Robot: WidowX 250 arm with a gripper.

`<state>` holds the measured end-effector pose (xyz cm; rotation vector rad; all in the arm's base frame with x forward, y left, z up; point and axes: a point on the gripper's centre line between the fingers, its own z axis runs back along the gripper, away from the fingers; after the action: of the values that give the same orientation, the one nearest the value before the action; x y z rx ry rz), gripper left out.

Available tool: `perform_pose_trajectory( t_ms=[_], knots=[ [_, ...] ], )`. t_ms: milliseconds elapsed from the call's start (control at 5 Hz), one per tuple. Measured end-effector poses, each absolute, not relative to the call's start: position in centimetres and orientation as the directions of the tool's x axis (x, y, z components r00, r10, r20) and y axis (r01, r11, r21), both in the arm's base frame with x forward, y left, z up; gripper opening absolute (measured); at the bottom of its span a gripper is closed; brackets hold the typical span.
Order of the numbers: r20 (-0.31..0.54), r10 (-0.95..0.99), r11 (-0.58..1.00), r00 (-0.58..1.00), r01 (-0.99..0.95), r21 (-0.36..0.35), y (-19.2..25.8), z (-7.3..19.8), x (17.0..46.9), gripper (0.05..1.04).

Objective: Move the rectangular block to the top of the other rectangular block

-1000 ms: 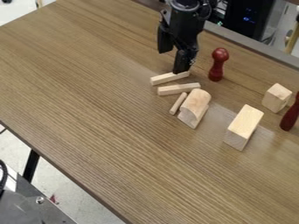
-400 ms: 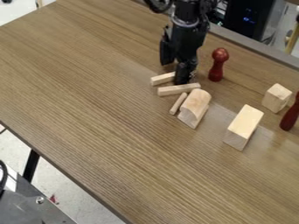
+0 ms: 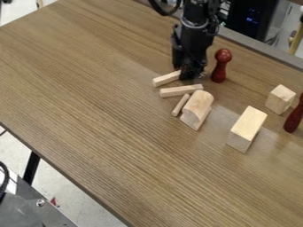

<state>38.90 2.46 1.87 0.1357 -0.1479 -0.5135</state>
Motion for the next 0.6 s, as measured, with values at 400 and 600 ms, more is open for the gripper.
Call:
perform_pose_trajectory(
  t_ms=[400,600],
  knots=[
    [0.110,-0.504,0.861,0.857,0.488,0.145,2.1,2.4,36.9,0.145],
    [0.118,-0.528,0.847,0.841,0.511,0.146,2.0,2.8,35.9,0.145]
  ],
)
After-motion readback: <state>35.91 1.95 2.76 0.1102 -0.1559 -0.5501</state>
